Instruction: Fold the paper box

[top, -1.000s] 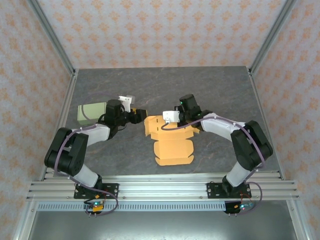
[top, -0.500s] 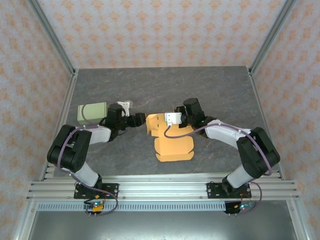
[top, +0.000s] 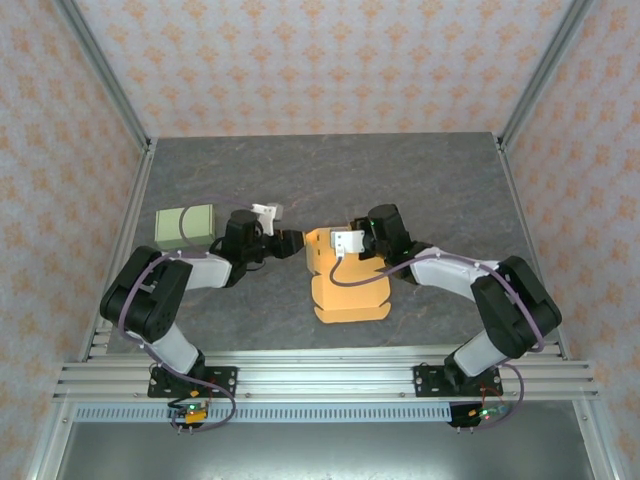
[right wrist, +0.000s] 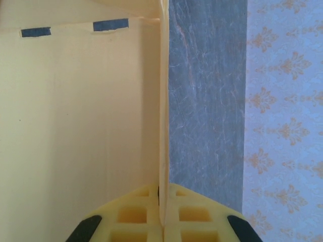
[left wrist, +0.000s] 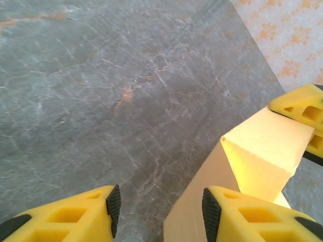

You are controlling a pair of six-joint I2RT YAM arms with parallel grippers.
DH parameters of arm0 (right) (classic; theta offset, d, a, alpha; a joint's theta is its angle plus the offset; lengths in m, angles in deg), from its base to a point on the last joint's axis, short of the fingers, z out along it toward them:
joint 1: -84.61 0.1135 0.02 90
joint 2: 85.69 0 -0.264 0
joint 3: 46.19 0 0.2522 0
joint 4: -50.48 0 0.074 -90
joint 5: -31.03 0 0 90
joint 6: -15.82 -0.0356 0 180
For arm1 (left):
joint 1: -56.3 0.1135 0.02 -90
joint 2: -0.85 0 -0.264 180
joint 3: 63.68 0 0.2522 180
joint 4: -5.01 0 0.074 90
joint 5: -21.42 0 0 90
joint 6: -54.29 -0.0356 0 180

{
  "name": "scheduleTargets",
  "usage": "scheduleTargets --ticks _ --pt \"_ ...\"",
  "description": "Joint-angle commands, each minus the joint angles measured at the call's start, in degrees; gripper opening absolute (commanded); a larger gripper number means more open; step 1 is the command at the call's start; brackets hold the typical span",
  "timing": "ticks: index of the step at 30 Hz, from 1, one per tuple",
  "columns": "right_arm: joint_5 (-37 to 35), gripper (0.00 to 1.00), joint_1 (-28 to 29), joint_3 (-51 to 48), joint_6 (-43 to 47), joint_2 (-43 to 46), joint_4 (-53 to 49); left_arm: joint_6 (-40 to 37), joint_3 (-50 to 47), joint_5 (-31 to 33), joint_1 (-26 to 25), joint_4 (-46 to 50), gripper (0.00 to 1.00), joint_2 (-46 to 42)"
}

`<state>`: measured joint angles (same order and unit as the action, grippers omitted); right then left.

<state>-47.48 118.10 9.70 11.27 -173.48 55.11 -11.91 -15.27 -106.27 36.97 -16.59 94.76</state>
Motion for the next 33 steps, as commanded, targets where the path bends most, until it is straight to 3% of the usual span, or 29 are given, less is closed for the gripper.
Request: scheduleTargets --ticks 1,11,16,25,28,33 --pt "-1.3 0.06 1.9 -2.4 0.6 0.9 7.3 -0.4 0.2 -1.5 -1.7 -3.1 0.47 0.2" --pt "-5.0 0.06 4.4 -5.8 -2.9 -0.5 15.3 -1.8 -1.8 1.4 -6.2 -3.4 0.46 0.6" --pt "-5.9 0.06 4.7 -7.6 -3.2 0.2 17.7 -3.4 -4.2 5.8 -6.7 -1.1 0.66 -3.9" --pt "-17.4 0.06 10.3 -12.7 0.5 -5.5 35.4 -4.7 -10.3 10.0 -8.9 -3.4 0.67 -7.9" --pt "-21.2 0.1 11.8 -12.9 3.3 -9.6 42.3 -5.0 -12.1 12.2 -9.0 -2.5 0.66 -10.0" --pt "-22.4 0.1 13.2 -12.9 5.9 -14.2 48.4 -7.8 -12.5 18.1 -9.1 -1.5 0.63 -11.5"
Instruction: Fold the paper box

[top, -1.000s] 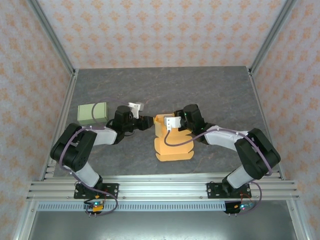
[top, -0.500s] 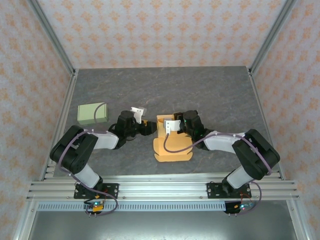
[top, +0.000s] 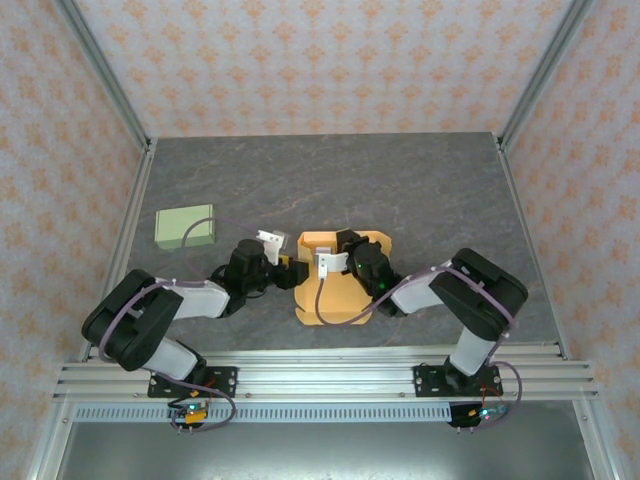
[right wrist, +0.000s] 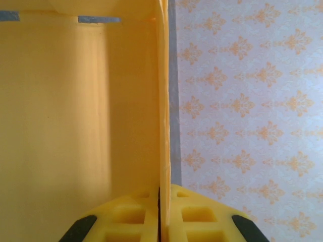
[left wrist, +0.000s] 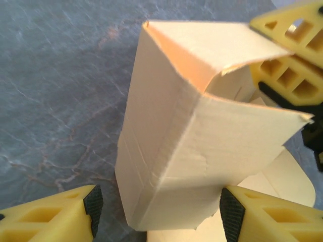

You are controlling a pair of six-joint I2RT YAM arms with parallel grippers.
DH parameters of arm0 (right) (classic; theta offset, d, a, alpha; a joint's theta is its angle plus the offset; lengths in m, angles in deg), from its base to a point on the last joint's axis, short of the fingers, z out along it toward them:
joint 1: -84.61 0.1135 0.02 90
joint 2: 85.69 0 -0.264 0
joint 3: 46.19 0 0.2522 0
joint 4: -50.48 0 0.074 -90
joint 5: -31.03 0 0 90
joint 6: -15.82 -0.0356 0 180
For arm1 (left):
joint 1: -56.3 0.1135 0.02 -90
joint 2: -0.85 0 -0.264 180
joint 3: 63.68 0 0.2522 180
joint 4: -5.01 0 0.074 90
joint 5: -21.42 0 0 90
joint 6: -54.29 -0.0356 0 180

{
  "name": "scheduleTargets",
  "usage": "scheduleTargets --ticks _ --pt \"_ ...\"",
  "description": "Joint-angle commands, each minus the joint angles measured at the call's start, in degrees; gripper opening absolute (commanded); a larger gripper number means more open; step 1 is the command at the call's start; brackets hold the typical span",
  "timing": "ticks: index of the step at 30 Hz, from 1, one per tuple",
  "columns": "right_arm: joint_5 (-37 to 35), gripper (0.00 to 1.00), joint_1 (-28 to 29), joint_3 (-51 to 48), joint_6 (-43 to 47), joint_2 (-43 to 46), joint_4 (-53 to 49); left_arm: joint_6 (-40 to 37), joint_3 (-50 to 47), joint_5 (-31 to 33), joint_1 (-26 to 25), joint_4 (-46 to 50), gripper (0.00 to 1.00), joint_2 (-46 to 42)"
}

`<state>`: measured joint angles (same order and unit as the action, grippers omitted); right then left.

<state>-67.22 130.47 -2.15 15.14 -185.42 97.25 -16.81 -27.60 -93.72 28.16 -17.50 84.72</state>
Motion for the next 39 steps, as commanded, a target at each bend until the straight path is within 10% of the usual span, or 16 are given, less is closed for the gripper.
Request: scheduleTargets --ticks 1,7,39 --pt "-3.0 0.1 1.1 -1.0 2.0 -2.8 7.0 -3.2 -0.1 6.3 -0.3 -1.0 0.6 -1.3" --pt "-3.3 0.1 2.2 -1.5 1.4 -3.2 6.7 -5.0 1.0 6.8 -0.5 -1.5 0.42 -1.8" --pt "-6.4 0.1 7.2 -3.9 -3.3 -5.7 12.4 -11.2 5.2 25.3 -6.9 -10.6 0.14 9.1"
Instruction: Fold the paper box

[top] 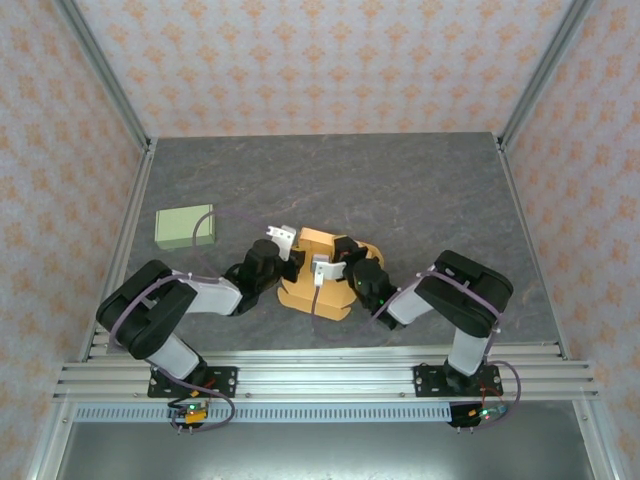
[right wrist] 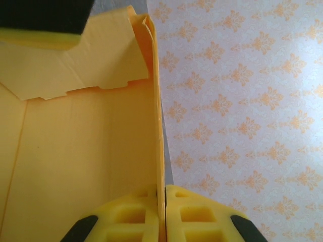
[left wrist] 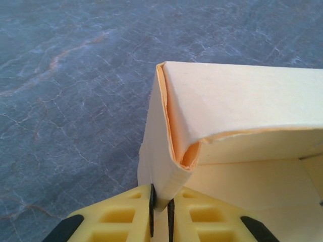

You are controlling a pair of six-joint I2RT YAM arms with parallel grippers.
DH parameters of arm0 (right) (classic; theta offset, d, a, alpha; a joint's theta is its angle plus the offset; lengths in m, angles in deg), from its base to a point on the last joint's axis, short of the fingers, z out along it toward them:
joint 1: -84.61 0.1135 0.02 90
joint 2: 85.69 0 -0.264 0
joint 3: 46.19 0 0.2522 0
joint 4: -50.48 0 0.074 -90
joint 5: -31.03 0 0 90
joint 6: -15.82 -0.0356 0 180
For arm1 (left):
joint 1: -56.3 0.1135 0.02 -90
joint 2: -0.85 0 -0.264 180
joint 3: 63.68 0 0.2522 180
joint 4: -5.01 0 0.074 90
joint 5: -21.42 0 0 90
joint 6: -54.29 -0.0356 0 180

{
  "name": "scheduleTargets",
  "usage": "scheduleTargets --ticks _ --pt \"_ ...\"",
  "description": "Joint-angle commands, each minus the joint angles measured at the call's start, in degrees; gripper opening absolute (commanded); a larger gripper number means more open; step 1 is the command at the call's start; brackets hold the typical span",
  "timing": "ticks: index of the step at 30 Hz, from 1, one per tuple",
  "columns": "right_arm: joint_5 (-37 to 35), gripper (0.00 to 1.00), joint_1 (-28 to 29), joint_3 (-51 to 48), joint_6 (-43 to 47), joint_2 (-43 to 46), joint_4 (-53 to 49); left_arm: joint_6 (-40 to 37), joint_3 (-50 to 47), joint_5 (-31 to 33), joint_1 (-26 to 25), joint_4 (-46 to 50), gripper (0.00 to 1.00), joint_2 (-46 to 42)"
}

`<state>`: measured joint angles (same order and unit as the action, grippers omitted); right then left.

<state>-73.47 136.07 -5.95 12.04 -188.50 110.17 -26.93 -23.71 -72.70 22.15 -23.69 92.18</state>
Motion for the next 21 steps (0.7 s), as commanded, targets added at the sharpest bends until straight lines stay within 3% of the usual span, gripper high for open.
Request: scheduleTargets --ticks 1,8,13,15,17,19,21 --pt "-1.6 0.1 2.0 0.5 0.6 -3.3 -0.3 -1.0 1.4 4.8 -1.0 -4.6 0.14 2.1" --pt "-8.4 0.21 3.9 2.7 5.3 -9.3 -1.0 -0.6 1.9 5.4 -1.7 -7.1 0.12 5.3" --pt "-5.1 0.41 4.2 2.0 1.5 -4.8 -5.9 -0.9 2.3 5.5 -1.7 -7.0 0.11 5.8" --pt "-1.3 0.48 4.2 1.6 -3.0 1.0 -13.9 -1.2 2.4 5.7 -1.7 -6.4 0.1 5.7" --pt "5.8 0.5 3.7 2.7 -10.4 9.9 -28.4 -1.7 2.0 5.8 -1.7 -7.4 0.1 5.8" --pt "15.9 0.55 1.5 5.2 -17.9 17.7 -43.9 -2.2 2.2 6.2 -1.7 -7.2 0.09 6.0" --pt "27.2 0.5 -1.8 9.0 -21.7 22.5 -58.7 -2.4 2.1 6.5 -1.7 -6.9 0.09 5.7"
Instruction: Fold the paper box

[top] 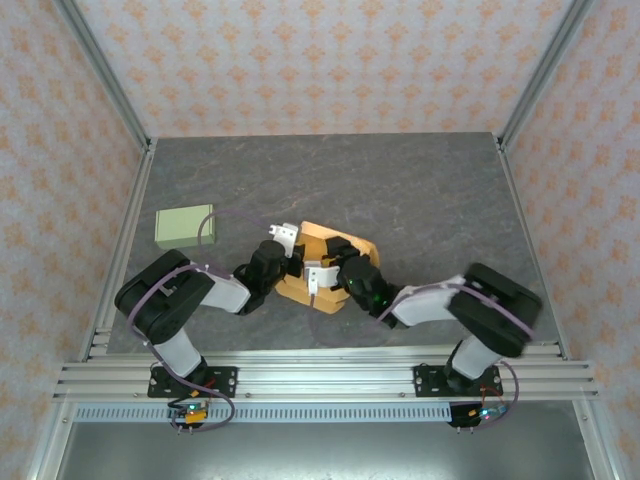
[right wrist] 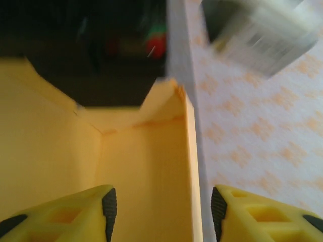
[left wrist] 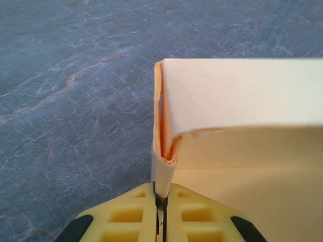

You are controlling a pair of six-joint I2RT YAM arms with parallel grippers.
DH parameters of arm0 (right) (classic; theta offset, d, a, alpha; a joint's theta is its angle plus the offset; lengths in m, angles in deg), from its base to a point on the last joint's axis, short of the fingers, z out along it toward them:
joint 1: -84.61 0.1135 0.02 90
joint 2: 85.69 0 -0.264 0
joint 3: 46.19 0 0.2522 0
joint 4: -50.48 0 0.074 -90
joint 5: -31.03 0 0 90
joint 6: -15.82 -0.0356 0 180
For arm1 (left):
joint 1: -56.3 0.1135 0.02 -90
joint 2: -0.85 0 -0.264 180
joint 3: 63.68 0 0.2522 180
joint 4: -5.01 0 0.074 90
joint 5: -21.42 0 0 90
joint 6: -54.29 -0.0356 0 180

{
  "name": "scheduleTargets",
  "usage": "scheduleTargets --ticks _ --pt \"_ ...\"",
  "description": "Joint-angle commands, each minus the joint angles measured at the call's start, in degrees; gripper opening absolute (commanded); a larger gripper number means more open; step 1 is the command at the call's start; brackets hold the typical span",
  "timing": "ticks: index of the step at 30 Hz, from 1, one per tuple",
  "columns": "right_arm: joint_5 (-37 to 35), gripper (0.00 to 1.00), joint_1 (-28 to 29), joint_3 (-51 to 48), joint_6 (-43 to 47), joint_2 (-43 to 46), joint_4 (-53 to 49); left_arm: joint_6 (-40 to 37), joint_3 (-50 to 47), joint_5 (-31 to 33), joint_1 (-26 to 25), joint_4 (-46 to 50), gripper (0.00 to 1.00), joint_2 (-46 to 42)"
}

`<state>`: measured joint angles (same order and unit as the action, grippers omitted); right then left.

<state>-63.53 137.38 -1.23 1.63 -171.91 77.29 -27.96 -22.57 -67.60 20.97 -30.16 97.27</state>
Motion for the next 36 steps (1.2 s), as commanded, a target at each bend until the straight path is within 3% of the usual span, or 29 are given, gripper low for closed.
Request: scheduleTargets --ticks 1,4,8,12,14,17,21,29,36 --pt "19.9 0.5 -4.5 5.3 -14.0 6.7 -28.0 -1.3 0.8 1.3 -0.5 -0.7 0.09 0.7" --pt "28.3 0.52 -7.7 7.9 -16.8 7.7 -34.0 -1.3 1.2 0.9 -0.5 -1.0 0.09 1.2" --pt "34.5 0.53 -9.1 12.0 -21.2 7.7 -38.9 -0.9 1.4 0.3 -0.5 -0.7 0.09 1.1" --pt "37.5 0.53 -15.3 17.0 -39.7 6.1 -35.4 -1.6 1.1 0.9 -0.5 -0.8 0.08 0.9" --pt "37.8 0.53 -18.6 24.3 -50.3 3.5 -41.1 -1.8 1.0 1.2 -0.5 -0.4 0.08 0.5" --pt "39.6 0.54 -20.8 32.9 -56.7 -2.7 -47.8 -2.1 1.2 1.2 -0.5 -0.8 0.08 0.5" --pt "41.2 0.53 -23.0 39.4 -58.2 -11.1 -51.5 -2.4 1.4 1.1 -0.5 -0.4 0.08 0.3" --pt "52.4 0.51 -23.1 46.4 -58.5 -21.5 -56.0 -1.6 0.9 2.1 -0.5 -1.7 0.09 0.2" --pt "45.0 0.47 -23.0 45.9 -58.5 -22.7 -59.1 -0.6 2.0 2.4 -0.6 -4.1 0.11 3.4"
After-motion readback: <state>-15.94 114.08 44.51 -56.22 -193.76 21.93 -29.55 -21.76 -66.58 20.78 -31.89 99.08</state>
